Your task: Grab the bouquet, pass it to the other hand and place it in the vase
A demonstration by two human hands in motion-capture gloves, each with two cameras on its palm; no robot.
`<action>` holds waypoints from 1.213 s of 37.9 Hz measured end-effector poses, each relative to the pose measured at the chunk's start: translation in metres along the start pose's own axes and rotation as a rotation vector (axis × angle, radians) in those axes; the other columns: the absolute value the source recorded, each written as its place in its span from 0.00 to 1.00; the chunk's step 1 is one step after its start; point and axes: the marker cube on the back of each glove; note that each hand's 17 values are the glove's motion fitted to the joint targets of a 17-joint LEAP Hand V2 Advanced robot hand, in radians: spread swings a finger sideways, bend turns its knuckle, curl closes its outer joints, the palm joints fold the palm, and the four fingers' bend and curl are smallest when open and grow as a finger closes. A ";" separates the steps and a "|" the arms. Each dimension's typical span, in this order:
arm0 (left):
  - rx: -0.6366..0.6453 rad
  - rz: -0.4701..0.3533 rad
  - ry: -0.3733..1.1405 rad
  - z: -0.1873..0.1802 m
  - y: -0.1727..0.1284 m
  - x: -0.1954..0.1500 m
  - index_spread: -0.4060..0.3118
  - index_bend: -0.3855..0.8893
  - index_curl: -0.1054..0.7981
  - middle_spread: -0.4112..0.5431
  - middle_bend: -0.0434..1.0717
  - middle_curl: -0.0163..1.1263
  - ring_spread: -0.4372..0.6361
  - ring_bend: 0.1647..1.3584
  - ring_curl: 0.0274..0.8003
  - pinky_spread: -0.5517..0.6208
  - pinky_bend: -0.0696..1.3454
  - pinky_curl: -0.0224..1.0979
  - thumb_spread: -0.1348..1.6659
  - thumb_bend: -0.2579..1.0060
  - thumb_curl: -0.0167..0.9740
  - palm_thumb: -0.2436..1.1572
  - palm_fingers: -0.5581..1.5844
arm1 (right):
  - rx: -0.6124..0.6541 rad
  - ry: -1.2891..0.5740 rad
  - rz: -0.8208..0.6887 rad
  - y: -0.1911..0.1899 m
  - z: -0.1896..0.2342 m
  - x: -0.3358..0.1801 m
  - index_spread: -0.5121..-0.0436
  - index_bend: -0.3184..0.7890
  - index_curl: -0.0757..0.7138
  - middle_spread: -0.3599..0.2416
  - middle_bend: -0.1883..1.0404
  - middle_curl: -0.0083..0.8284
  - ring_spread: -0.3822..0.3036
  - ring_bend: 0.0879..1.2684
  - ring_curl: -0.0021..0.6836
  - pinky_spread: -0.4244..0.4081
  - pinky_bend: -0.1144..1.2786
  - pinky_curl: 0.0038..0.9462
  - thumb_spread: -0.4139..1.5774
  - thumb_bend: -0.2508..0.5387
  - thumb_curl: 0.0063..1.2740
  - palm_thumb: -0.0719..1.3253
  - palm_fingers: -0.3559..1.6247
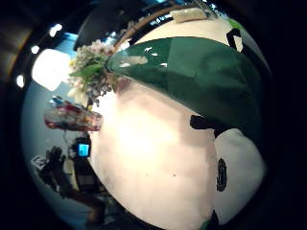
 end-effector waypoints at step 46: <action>0.006 0.410 1.295 -0.143 -0.116 0.201 0.23 0.47 0.51 0.15 0.25 0.36 0.19 0.33 0.35 0.36 0.34 0.33 0.53 0.20 0.46 0.69 0.84 | -0.177 -1.448 -0.511 0.054 -0.112 -0.147 0.55 0.46 0.74 0.28 0.72 0.73 0.26 0.75 0.79 0.14 0.58 0.50 0.42 0.28 0.57 0.74 0.87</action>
